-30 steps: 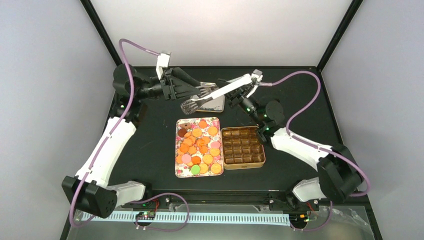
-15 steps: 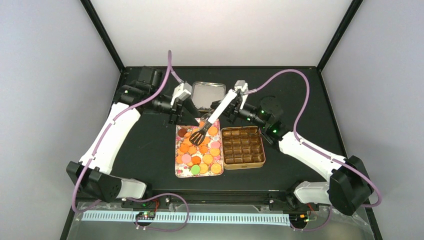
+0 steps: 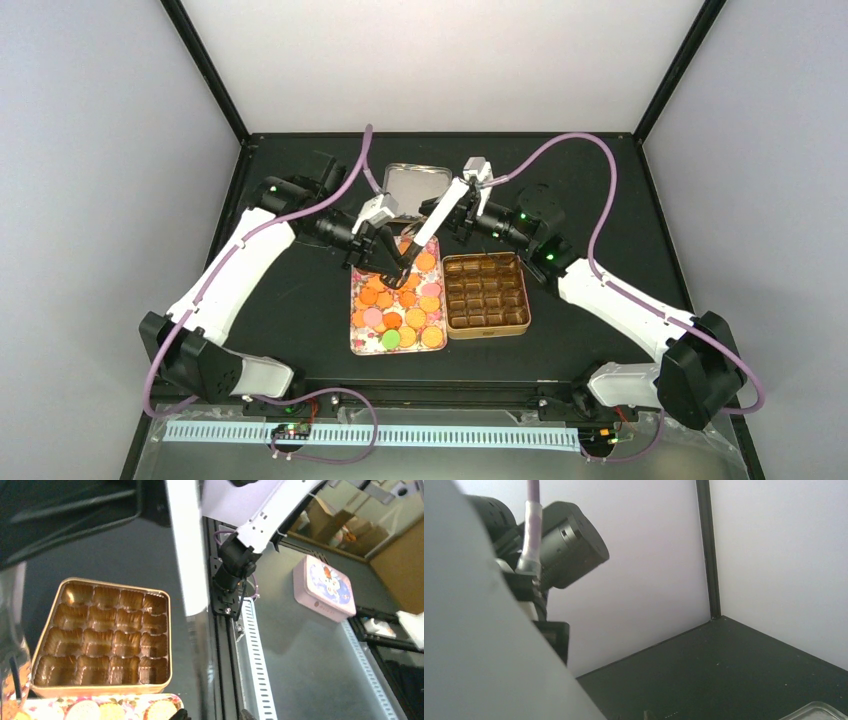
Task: Pack the cookies
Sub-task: Pass from the right arm to the left
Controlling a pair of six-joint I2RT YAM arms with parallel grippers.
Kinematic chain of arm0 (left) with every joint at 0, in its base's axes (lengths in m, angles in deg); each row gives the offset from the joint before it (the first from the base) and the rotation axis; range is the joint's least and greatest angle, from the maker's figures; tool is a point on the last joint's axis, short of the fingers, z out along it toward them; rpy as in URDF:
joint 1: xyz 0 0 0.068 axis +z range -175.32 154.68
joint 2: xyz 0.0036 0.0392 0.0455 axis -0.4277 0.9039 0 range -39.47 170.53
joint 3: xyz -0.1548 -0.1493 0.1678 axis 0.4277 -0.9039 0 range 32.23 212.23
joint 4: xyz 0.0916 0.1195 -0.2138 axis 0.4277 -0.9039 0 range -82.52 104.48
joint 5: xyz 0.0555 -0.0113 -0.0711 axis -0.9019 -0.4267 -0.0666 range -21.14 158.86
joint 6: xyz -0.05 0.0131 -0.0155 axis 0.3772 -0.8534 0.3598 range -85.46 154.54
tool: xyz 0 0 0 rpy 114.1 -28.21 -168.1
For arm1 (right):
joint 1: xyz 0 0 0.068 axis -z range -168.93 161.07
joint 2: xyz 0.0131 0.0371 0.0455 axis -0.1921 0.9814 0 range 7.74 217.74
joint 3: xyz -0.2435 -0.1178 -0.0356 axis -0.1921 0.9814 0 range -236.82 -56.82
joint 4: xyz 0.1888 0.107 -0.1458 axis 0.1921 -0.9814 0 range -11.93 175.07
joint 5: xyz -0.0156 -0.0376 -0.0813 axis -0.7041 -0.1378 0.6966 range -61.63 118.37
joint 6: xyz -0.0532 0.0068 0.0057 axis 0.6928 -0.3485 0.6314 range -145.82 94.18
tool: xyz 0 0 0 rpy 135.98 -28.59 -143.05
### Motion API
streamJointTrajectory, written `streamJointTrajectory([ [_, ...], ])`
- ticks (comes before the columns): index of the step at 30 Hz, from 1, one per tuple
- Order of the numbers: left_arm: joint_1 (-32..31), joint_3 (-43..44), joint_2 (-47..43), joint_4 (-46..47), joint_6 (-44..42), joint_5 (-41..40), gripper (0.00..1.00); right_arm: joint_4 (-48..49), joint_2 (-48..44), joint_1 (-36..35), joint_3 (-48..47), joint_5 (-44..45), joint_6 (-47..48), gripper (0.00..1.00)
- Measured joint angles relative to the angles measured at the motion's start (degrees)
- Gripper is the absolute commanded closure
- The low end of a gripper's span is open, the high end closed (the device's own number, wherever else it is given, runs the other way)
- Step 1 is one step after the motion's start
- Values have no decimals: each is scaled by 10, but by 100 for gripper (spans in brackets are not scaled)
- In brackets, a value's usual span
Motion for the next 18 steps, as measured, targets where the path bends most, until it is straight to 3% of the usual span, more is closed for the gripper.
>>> streamJointTrajectory([
  [2, -3, -19, 0, 23, 26, -5, 89, 0, 0, -1, 0, 0, 2, 99],
  [7, -4, -49, 0, 92, 85, -11, 87, 2, 4, -7, 0, 8, 10, 99],
  [9, -6, -49, 0, 108, 101, -11, 96, 3, 6, -9, 0, 11, 12, 99],
  [11, -8, -49, -1, 120, 113, -9, 98, 6, 9, -9, 0, 14, 12, 97],
  [18, -11, -24, 4, 89, 92, 26, 98, 38, 10, -10, 6, 5, -1, 59],
])
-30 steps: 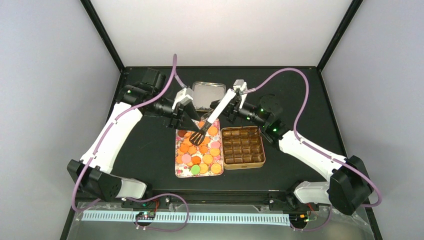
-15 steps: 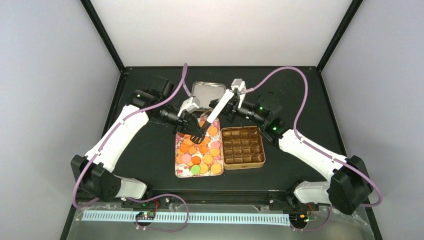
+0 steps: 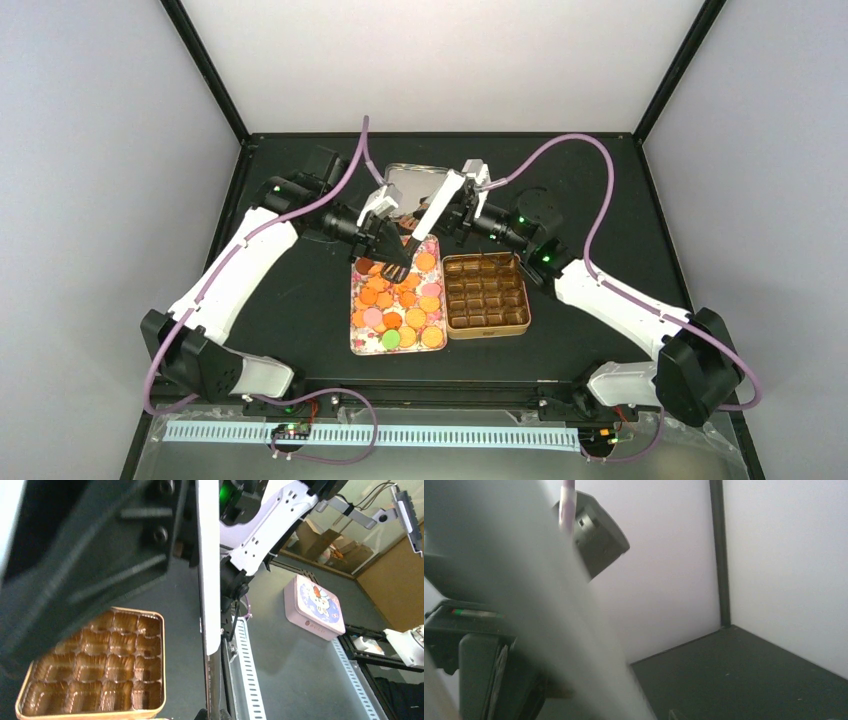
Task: Pack the cookies
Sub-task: Pass from the right arm to the left, then pass from the left arm to the right
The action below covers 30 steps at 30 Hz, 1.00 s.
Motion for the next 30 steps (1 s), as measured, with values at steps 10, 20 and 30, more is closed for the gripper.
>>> streamJointTrajectory([
  [10, 0, 24, -4, 27, 31, 22, 99, -43, -47, 23, 16, -79, 13, 0],
  [20, 0, 24, -4, 9, 2, 9, 98, -202, -122, 67, -73, -116, 33, 1],
  [30, 0, 30, 2, -79, -107, -38, 98, -456, -26, 69, -266, -263, 207, 3],
])
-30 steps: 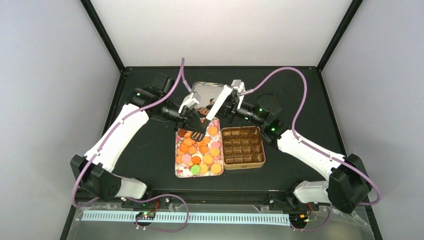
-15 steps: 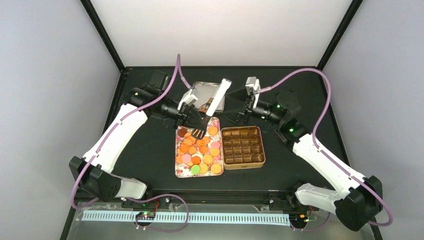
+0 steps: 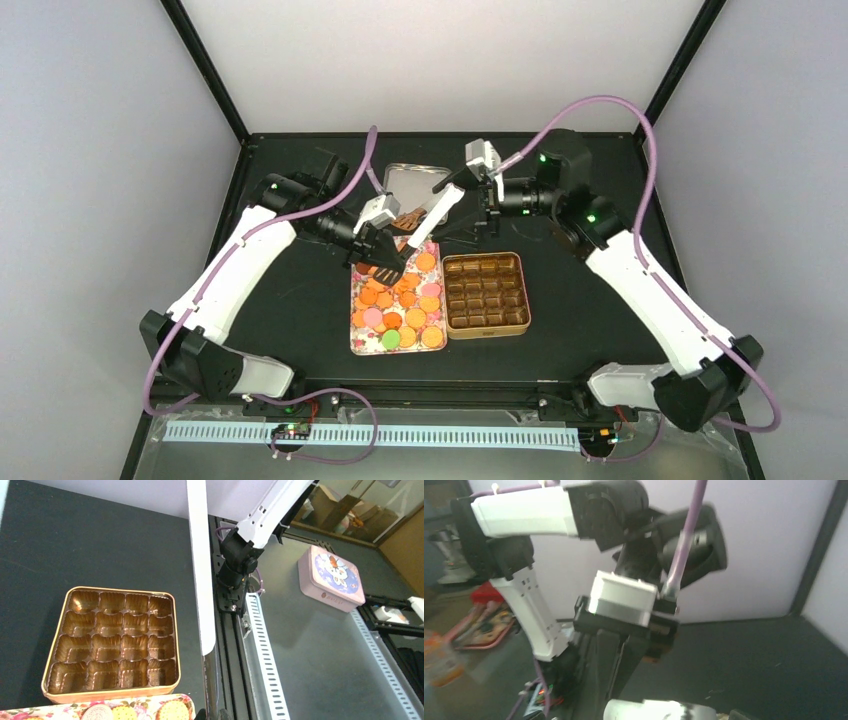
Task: Pack the cookies
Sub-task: Pass from the left arm to the right
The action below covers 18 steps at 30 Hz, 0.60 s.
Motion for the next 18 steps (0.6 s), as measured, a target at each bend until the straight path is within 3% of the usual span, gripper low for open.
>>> streamJointTrajectory([
  [6, 0, 1, 0, -10, -23, -17, 98, -22, 64, 1, -1, -57, -21, 6],
  [13, 0, 1, -7, -7, -20, -25, 98, 135, 28, -4, 105, -31, -124, 13],
  [18, 0, 1, -14, 7, -10, -24, 98, 189, 18, -9, 119, -5, -160, 16],
])
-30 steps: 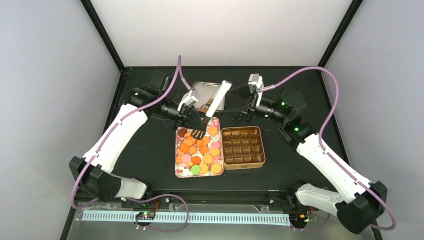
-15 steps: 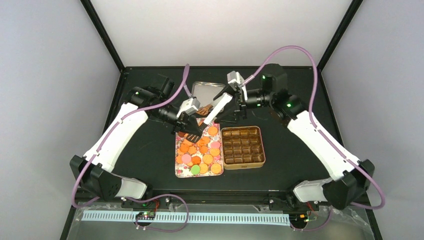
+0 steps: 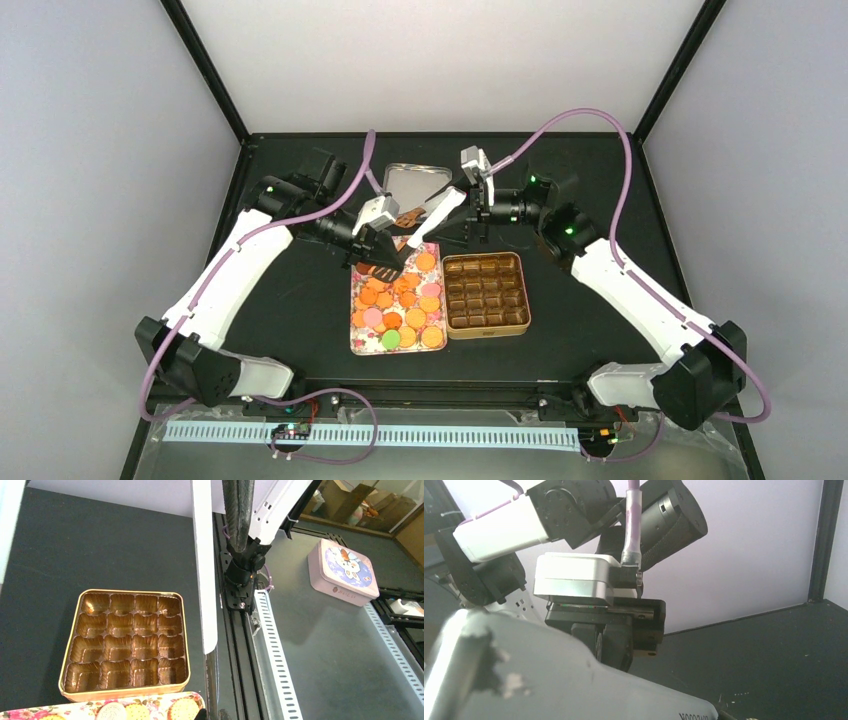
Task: Pack the cookies
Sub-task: Pass from the left arm to the right
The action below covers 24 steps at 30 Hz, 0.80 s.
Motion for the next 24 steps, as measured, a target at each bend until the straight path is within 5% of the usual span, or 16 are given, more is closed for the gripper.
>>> streamJointTrajectory([
  [11, 0, 0, 0, 7, 5, -1, 98, 38, 4, -14, 7, 24, -31, 8],
  [24, 0, 0, 0, 13, 19, -7, 98, 70, 25, -15, 9, 24, -49, 32],
])
